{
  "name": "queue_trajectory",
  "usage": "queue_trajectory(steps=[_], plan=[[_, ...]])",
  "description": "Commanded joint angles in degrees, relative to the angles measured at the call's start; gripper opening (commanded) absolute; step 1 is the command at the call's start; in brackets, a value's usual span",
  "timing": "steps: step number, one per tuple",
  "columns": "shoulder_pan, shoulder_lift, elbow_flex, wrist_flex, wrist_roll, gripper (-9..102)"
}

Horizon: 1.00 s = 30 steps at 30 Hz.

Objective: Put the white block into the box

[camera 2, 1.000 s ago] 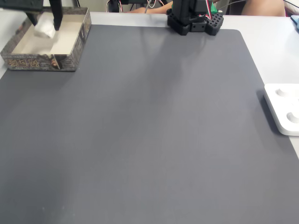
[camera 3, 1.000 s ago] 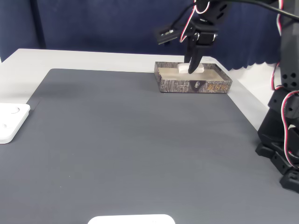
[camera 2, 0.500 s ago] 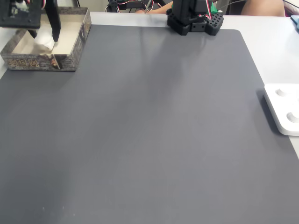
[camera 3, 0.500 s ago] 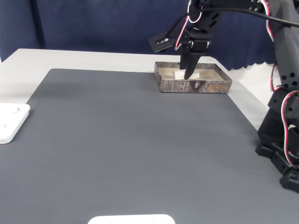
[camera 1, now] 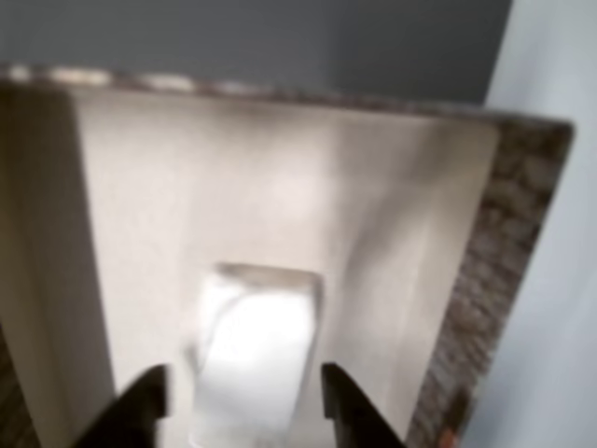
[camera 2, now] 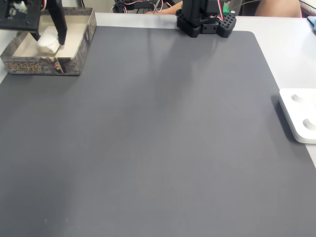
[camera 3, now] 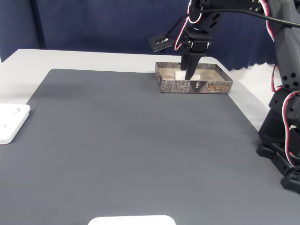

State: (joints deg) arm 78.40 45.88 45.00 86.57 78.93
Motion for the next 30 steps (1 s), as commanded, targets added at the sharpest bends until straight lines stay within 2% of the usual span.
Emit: queue_trajectory(steps=[1, 15, 25, 30], plan=[[-1.3, 2.2, -2.2, -1.1, -0.9, 29], [-1.8, 13.4, -0.6, -3.2, -2.0, 31], [-5.4, 34.7, 17.4, -5.0, -14.5, 30], [-11.3, 48.3, 31.6, -5.6, -21.6, 27]])
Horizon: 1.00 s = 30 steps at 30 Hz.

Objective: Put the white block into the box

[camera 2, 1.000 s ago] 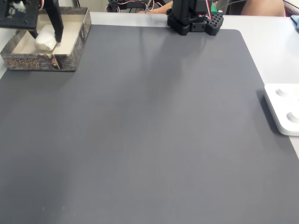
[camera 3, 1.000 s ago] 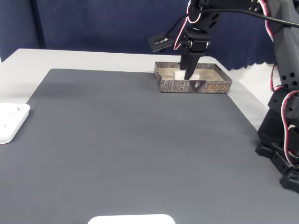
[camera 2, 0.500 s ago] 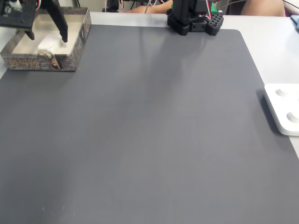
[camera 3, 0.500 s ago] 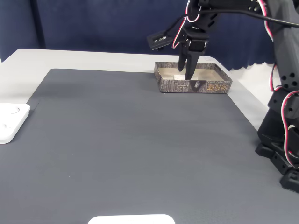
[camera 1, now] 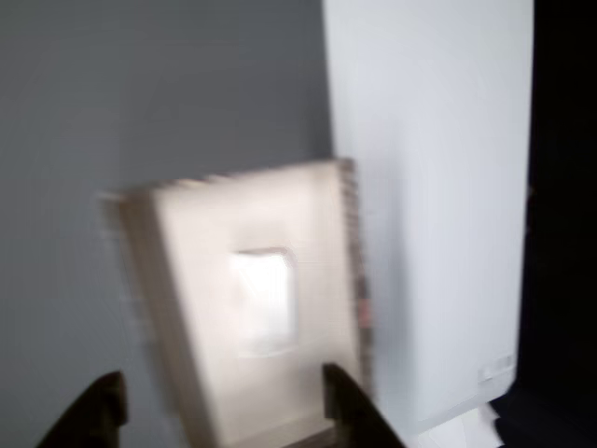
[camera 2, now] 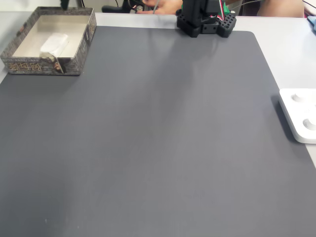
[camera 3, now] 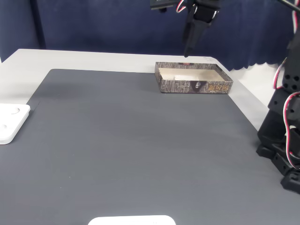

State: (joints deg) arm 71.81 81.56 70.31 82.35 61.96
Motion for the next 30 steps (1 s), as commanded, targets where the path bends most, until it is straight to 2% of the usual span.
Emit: queue_trajectory(steps=[1, 11, 15, 20, 25, 30], plan=[[-6.2, 15.0, 8.7, -1.6, -6.4, 26], [-22.7, 36.7, 30.2, -4.9, -22.3, 25], [-31.4, 42.0, 36.5, -2.4, -25.6, 20], [-44.1, 44.6, 44.7, -1.1, -34.9, 13], [-54.0, 46.3, 50.3, -1.2, -42.7, -2], [-61.3, 51.6, 58.4, -7.2, -44.0, -2]])
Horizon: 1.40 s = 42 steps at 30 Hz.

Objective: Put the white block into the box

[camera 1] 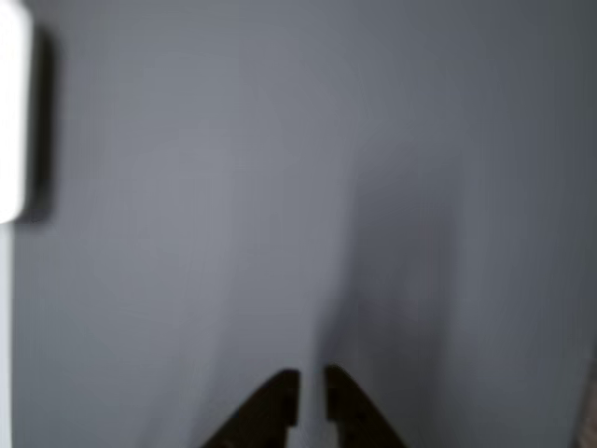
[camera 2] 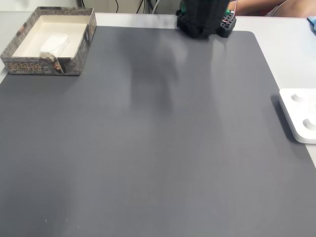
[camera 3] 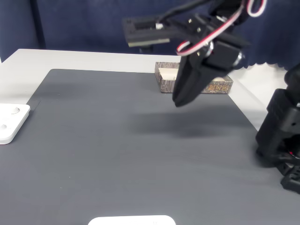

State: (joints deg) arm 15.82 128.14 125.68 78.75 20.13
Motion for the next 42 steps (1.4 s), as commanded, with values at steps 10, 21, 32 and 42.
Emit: queue_trajectory(steps=[10, 21, 32, 42], plan=[[-13.9, 28.2, 22.6, -5.1, -15.4, -2], [-11.5, 42.7, 33.7, -6.3, -17.0, -2], [-7.5, 53.5, 43.2, -10.4, -15.3, -2], [-8.5, 60.2, 48.0, -10.3, -15.0, -2]])
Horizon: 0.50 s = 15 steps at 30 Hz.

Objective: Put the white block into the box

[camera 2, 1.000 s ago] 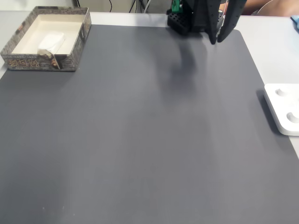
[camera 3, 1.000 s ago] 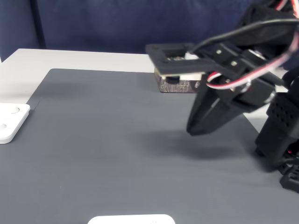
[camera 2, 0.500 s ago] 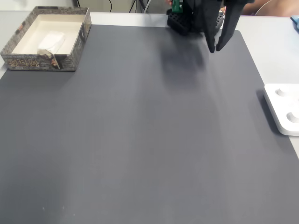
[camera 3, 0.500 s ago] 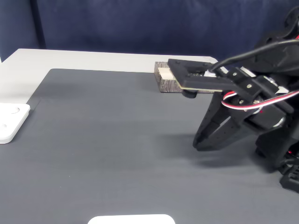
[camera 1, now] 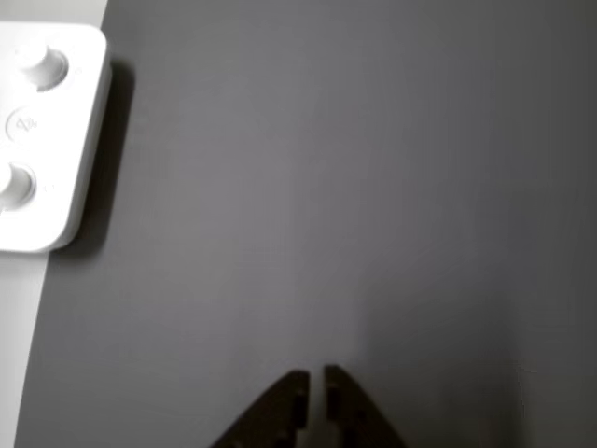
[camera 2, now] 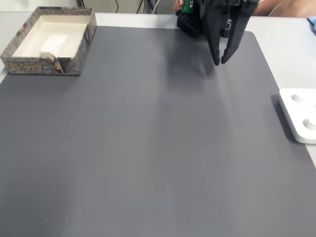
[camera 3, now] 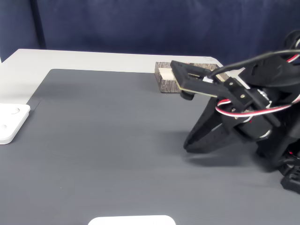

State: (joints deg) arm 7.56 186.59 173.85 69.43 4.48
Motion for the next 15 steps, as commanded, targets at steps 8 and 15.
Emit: queue_trajectory(steps=[8, 15], plan=[[-0.6, 3.8, 1.4, -0.9, 0.6, -2], [-0.7, 3.8, 3.0, -2.0, -0.5, -2]])
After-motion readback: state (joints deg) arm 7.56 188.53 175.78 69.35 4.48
